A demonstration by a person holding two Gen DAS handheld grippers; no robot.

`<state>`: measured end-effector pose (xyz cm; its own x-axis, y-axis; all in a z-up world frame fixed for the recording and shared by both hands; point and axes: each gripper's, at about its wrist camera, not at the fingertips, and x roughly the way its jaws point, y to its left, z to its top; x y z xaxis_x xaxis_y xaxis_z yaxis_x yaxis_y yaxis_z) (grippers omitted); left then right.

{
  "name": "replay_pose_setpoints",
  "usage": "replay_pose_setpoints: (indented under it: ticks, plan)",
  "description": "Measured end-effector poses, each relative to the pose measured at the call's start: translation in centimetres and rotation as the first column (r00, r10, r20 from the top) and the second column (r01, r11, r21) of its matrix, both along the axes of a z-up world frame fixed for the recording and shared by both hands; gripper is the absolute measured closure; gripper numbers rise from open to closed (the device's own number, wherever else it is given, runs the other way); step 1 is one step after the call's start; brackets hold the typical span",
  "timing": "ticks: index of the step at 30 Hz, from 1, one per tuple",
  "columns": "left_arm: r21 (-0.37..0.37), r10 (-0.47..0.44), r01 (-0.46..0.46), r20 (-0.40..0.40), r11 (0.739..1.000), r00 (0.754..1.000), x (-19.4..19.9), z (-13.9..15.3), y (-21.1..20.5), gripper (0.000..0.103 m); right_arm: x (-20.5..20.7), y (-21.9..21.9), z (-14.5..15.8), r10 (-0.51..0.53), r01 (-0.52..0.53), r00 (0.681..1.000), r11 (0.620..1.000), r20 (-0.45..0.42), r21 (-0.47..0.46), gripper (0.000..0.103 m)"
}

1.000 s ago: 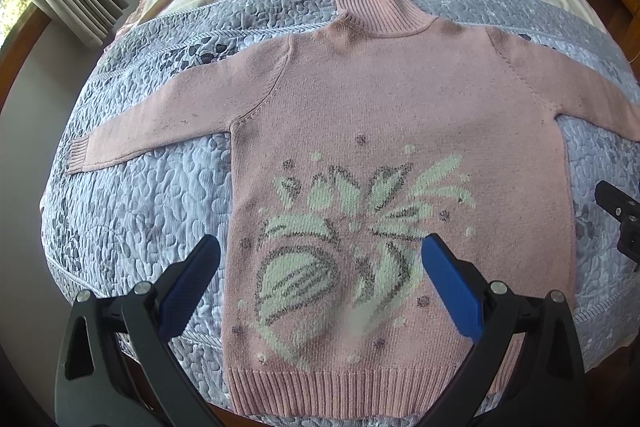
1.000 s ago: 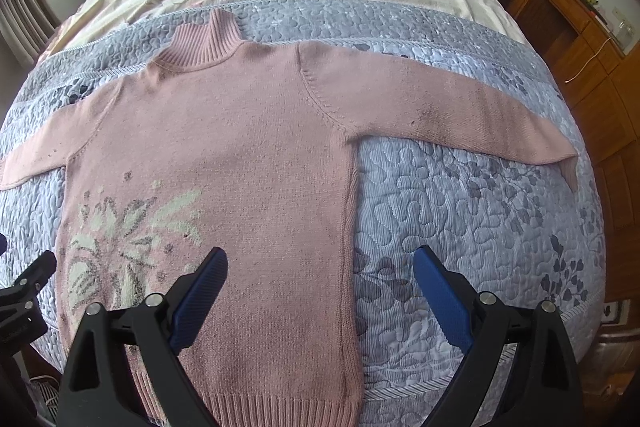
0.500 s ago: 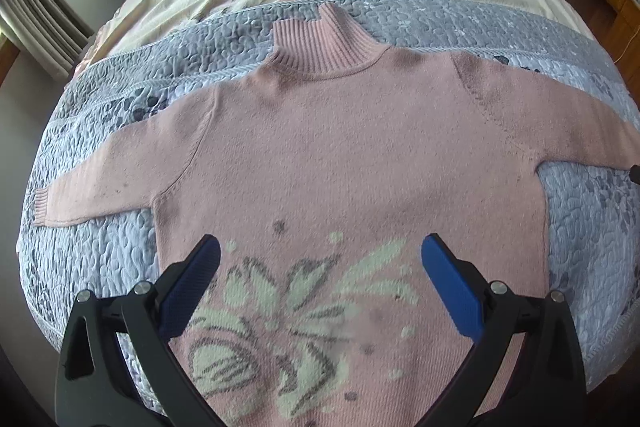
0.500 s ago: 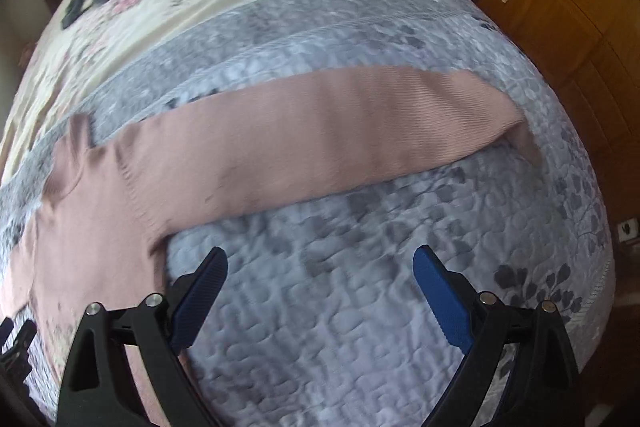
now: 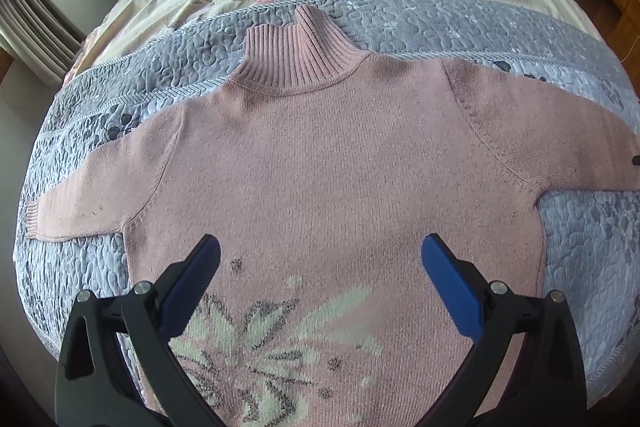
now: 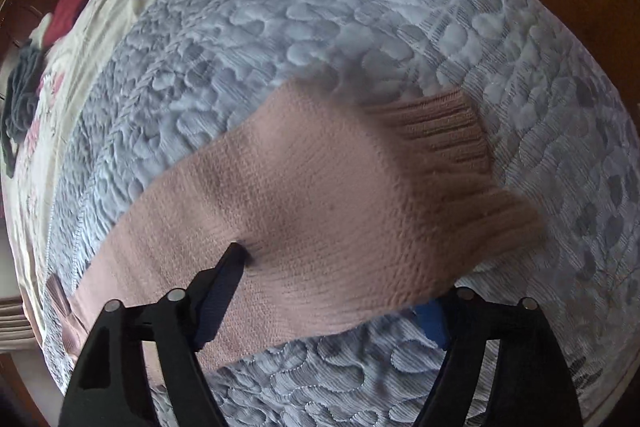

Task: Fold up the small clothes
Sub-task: 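Grasp the cuff of one pink sweater sleeve with the right gripper, then fold the held sleeve across the sweater body and release with the right gripper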

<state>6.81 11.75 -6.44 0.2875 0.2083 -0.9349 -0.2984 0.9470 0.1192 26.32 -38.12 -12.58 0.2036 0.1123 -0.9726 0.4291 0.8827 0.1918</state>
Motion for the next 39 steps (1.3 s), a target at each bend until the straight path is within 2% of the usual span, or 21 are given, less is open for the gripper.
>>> replay_pose_setpoints:
  ticks: [1, 2, 3, 4, 9, 14, 17, 21, 23, 25, 28, 31, 37, 39]
  plan:
    - [0.001, -0.001, 0.001, -0.003, 1.0, 1.0, 0.0, -0.1, 0.0, 0.003, 0.2, -0.1, 0.2, 0.017, -0.017, 1.0, 1.0, 0.018, -0.005, 0.05]
    - [0.001, -0.001, 0.001, -0.006, 1.0, 1.0, 0.0, -0.2, 0.0, 0.003, 0.5, 0.0, 0.4, 0.047, -0.047, 0.998, 0.999, 0.044, 0.011, 0.063]
    - [0.002, -0.001, 0.001, -0.008, 1.0, 1.0, -0.1, -0.3, 0.1, 0.003, 0.7, 0.2, 0.6, 0.07, -0.073, 0.996, 0.996, 0.063, 0.043, 0.085]
    - [0.003, -0.001, 0.001, -0.009, 1.0, 1.0, -0.1, -0.4, 0.2, 0.003, 0.7, 0.3, 0.7, 0.075, -0.079, 0.995, 0.995, 0.07, 0.063, 0.093]
    - [-0.001, 0.018, -0.018, -0.012, 1.0, 1.0, -0.4, -0.7, 1.2, 0.003, 1.2, 3.3, 3.0, 0.107, -0.116, 0.984, 0.992, 0.144, 0.057, 0.096]
    - [-0.007, 0.059, -0.059, -0.016, 0.998, 0.998, -0.8, -0.9, 3.2, 0.003, 0.3, 8.4, 5.5, 0.198, -0.224, 0.954, 0.97, 0.227, 0.098, 0.096]
    - [-0.019, 0.09, -0.09, -0.018, 0.996, 0.996, -1.3, -1.0, 4.6, 0.003, -0.3, 12.7, 6.7, 0.276, -0.315, 0.923, 0.942, 0.269, 0.116, 0.096]
    - [-0.033, 0.118, -0.119, -0.018, 0.992, 0.993, -2.0, -1.0, 6.1, 0.003, -1.8, 19.6, 7.8, 0.417, -0.46, 0.854, 0.884, 0.312, 0.079, 0.096]
    - [-0.038, 0.126, -0.127, -0.015, 0.991, 0.992, -2.5, -0.9, 6.7, 0.003, -2.7, 22.5, 7.9, 0.455, -0.506, 0.829, 0.858, 0.325, 0.088, 0.096]
    - [-0.044, 0.134, -0.134, -0.013, 0.99, 0.991, -2.9, -0.9, 7.2, 0.003, -3.2, 25.2, 7.5, 0.481, -0.543, 0.812, 0.83, 0.332, 0.126, 0.096]
    - [-0.057, 0.148, -0.149, -0.011, 0.987, 0.989, -3.5, -1.0, 8.2, 0.003, -4.1, 29.1, 6.7, 0.534, -0.595, 0.779, 0.795, 0.33, 0.119, 0.096]
    - [-0.068, 0.162, -0.162, -0.01, 0.984, 0.987, -4.1, -1.0, 9.2, 0.003, -5.1, 32.1, 5.5, 0.557, -0.62, 0.767, 0.772, 0.32, 0.143, 0.096]
    - [-0.084, 0.185, -0.185, -0.011, 0.979, 0.983, -4.9, -1.1, 11.0, 0.003, -7.1, 37.2, 3.1, 0.626, -0.68, 0.721, 0.72, 0.297, 0.135, 0.096]
    - [-0.089, 0.19, -0.19, -0.008, 0.978, 0.982, -5.0, -1.1, 11.4, 0.003, -7.5, 38.5, 1.9, 0.639, -0.688, 0.717, 0.712, 0.28, 0.139, 0.096]
